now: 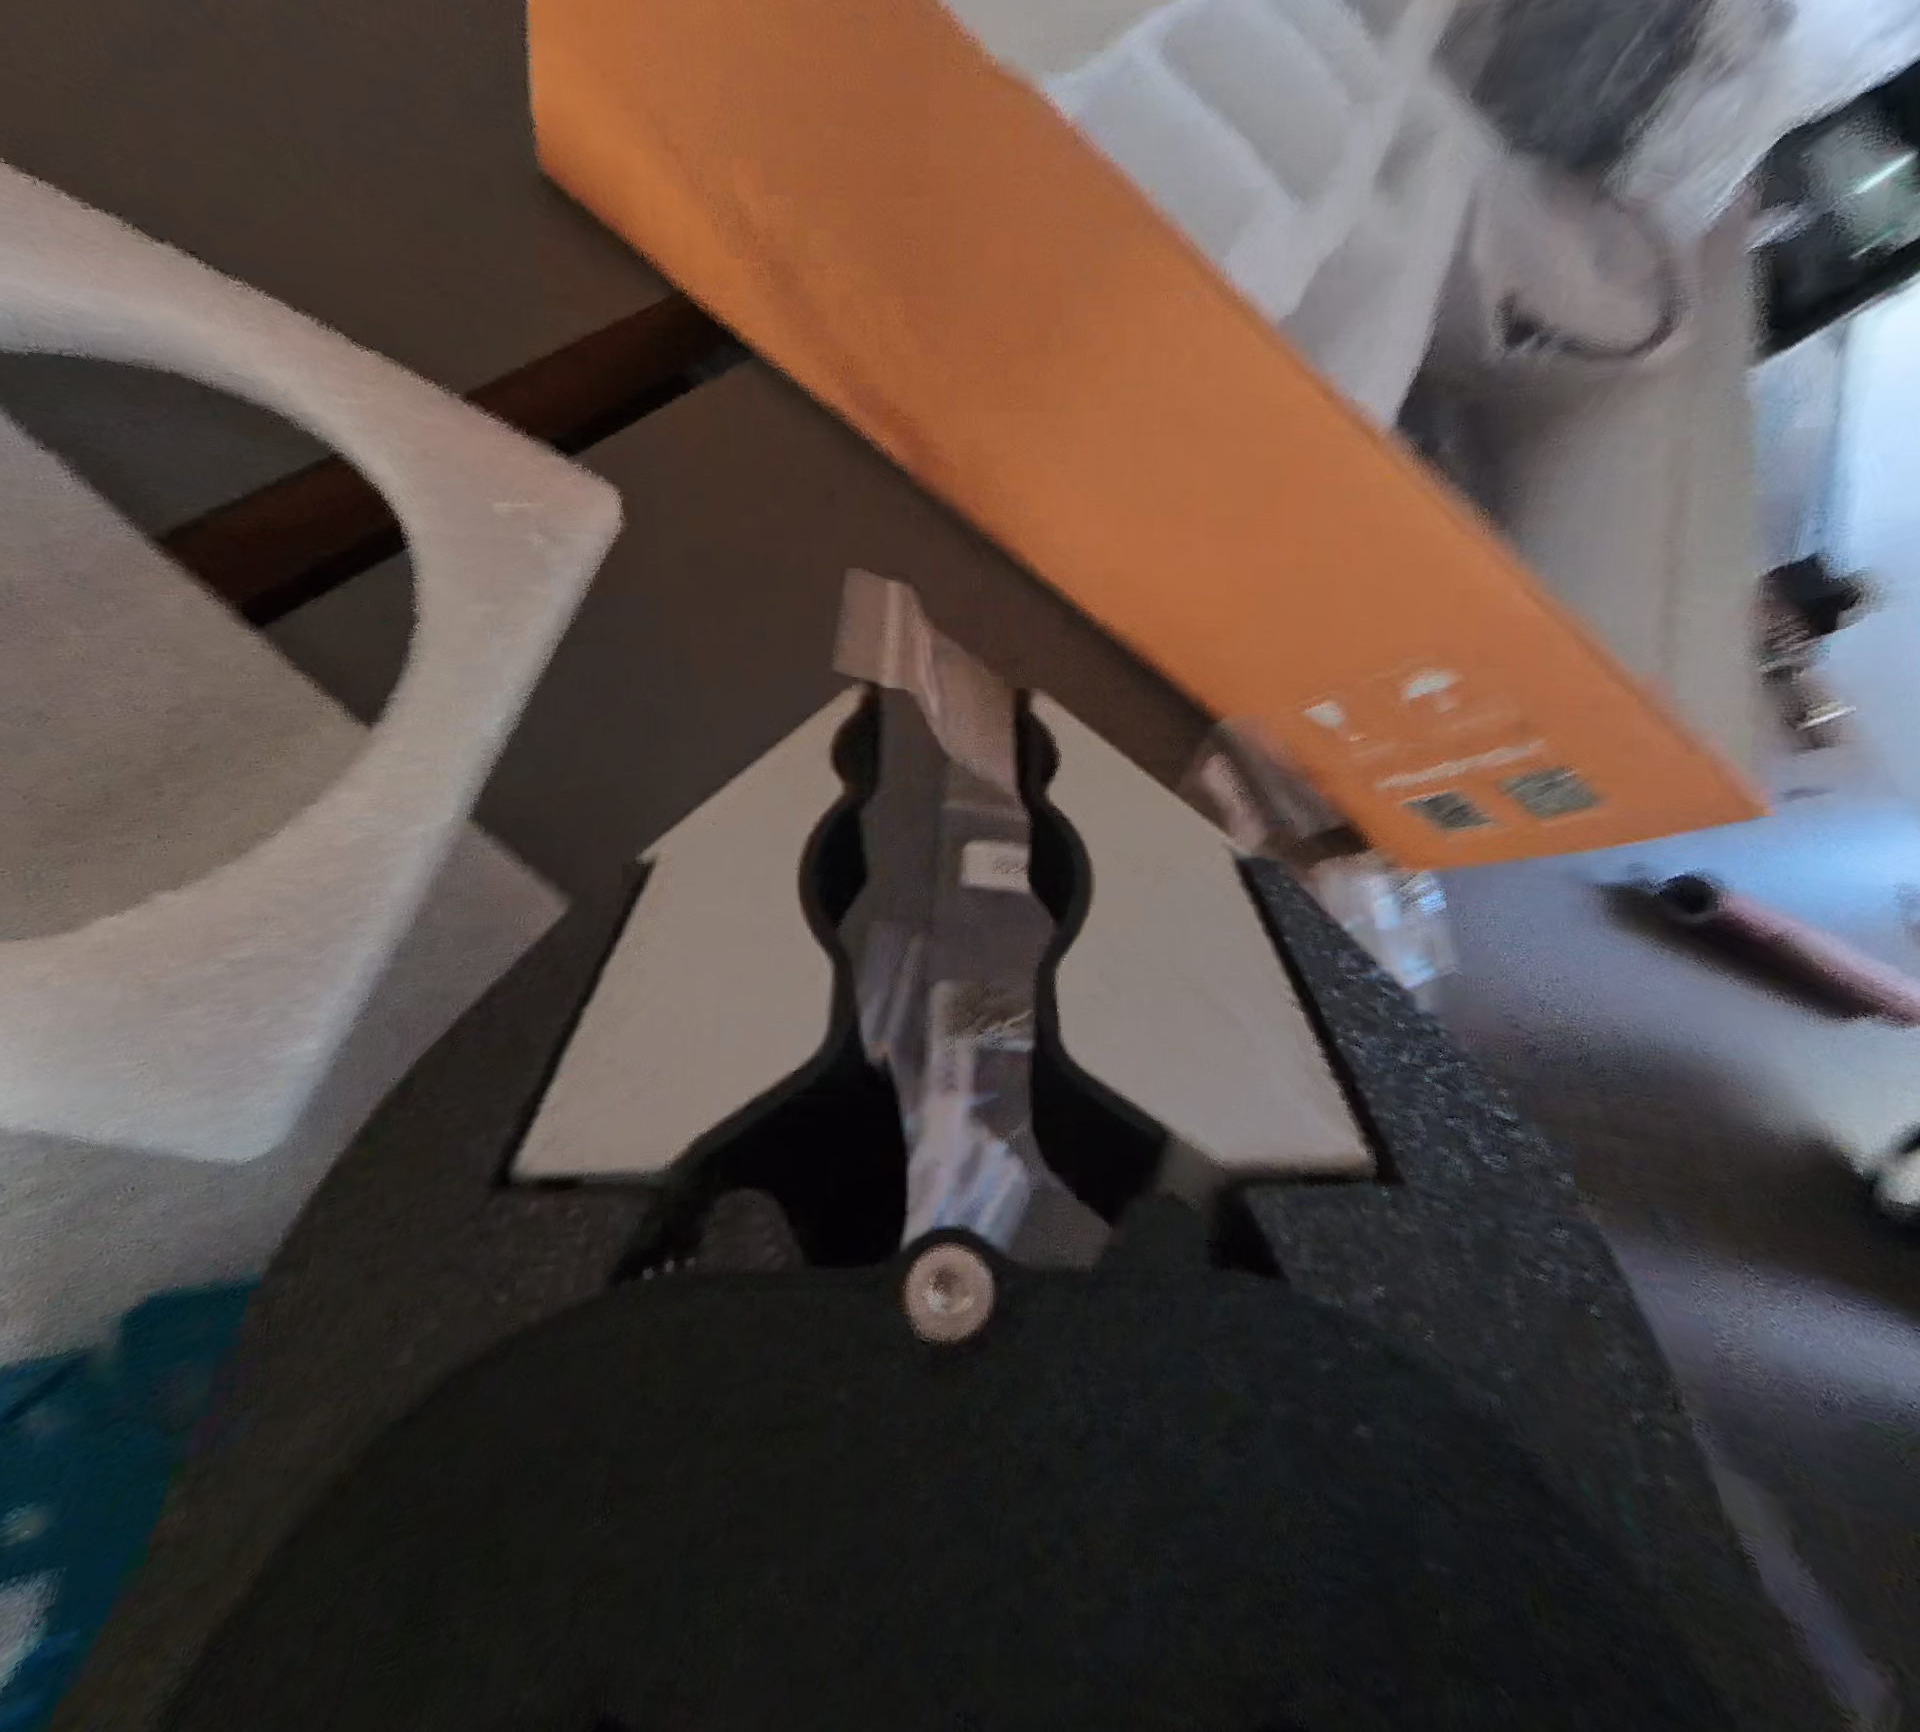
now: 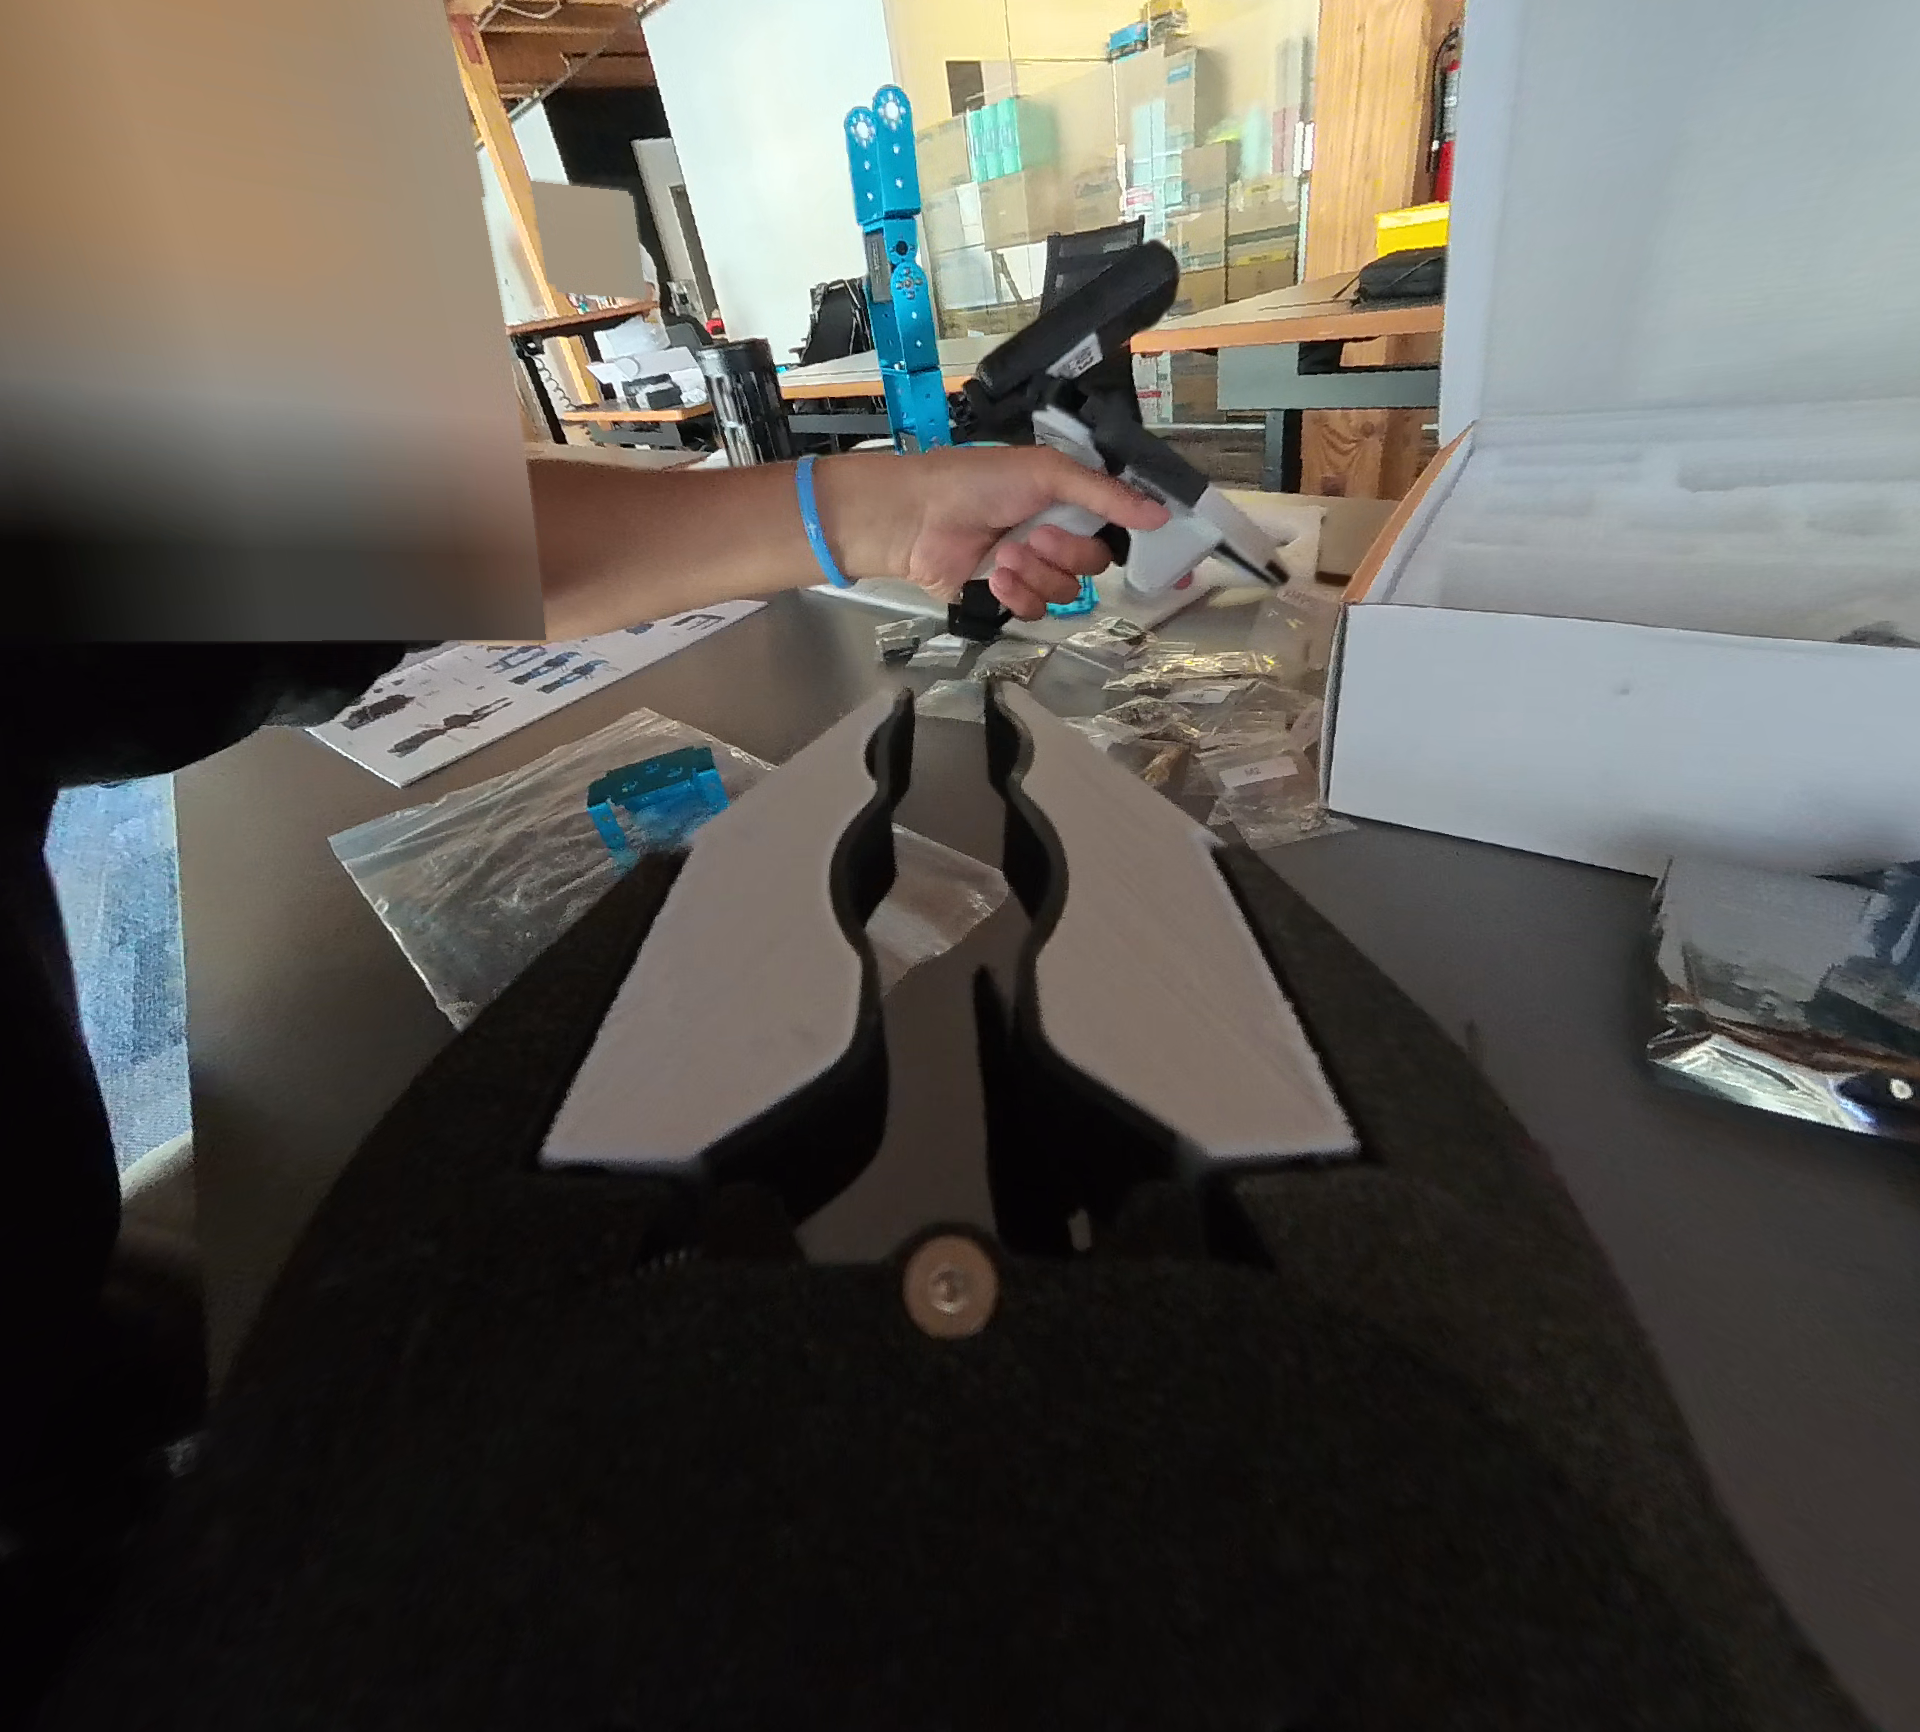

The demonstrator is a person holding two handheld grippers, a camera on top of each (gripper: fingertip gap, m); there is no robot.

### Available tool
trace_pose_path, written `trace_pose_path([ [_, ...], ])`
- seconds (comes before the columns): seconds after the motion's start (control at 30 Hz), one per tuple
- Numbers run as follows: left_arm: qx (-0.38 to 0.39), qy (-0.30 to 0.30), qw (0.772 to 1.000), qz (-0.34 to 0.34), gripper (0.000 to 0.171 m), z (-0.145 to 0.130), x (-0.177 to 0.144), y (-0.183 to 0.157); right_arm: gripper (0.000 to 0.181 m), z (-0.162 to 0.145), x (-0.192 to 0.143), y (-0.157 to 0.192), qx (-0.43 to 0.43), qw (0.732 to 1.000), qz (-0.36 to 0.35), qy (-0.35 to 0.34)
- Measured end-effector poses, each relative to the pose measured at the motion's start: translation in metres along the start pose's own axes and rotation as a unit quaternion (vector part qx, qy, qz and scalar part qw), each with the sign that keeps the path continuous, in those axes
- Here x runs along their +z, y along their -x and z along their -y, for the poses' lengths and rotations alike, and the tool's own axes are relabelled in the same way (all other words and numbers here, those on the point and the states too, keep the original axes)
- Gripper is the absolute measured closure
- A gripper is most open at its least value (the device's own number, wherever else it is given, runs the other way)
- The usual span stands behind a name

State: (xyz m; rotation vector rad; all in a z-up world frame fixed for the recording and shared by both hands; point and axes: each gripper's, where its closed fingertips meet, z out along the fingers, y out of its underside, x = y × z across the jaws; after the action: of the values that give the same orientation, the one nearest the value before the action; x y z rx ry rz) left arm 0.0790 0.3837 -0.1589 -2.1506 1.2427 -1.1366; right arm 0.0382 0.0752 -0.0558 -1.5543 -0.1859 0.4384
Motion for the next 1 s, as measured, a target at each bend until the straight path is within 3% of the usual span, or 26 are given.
trace_pose_path([
  [0.1,0.098,0.008,0.993,0.07,0.126,-0.013,-0.015,0.011,0.169,0.0,0.0,0.0,-0.001,1.0,-0.002,0.0],
  [0.17,0.171,-0.013,0.981,0.09,0.124,-0.019,-0.034,-0.003,0.169,0.0,0.0,-0.001,0.004,1.0,-0.001,-0.001],
  [0.23,0.219,-0.009,0.973,0.071,0.121,-0.038,-0.049,-0.03,0.169,0.0,0.0,-0.003,0.006,1.0,-0.005,-0.001],
  [0.33,0.206,0.052,0.977,-0.023,0.112,-0.089,-0.062,-0.078,0.169,0.0,0.0,-0.005,0.005,1.0,-0.009,0.001],
  [0.43,0.26,0.081,0.962,-0.004,0.113,-0.116,-0.061,-0.081,0.169,-0.002,0.002,-0.004,0.008,1.0,-0.006,0.006],
  [0.57,0.32,0.06,0.945,0.011,0.144,-0.116,-0.049,-0.085,0.17,-0.003,0.003,-0.005,0.005,1.0,-0.008,0.01],
  [0.63,0.33,0.068,0.941,0.024,0.147,-0.114,-0.042,-0.081,0.17,-0.004,0.003,-0.005,0.007,1.0,-0.008,0.01],
  [0.7,0.337,0.079,0.938,0.034,0.167,-0.116,-0.037,-0.076,0.171,-0.003,0.002,-0.006,0.011,1.0,-0.008,0.007],
  [0.87,0.367,0.054,0.927,0.05,0.171,-0.095,-0.06,-0.077,0.171,-0.002,0.0,-0.007,0.026,1.0,-0.002,0.002],
  [1.0,0.399,0.038,0.916,0.021,0.171,-0.086,-0.095,-0.085,0.171,-0.003,0.001,-0.004,0.021,1.0,0.002,0.008],
])
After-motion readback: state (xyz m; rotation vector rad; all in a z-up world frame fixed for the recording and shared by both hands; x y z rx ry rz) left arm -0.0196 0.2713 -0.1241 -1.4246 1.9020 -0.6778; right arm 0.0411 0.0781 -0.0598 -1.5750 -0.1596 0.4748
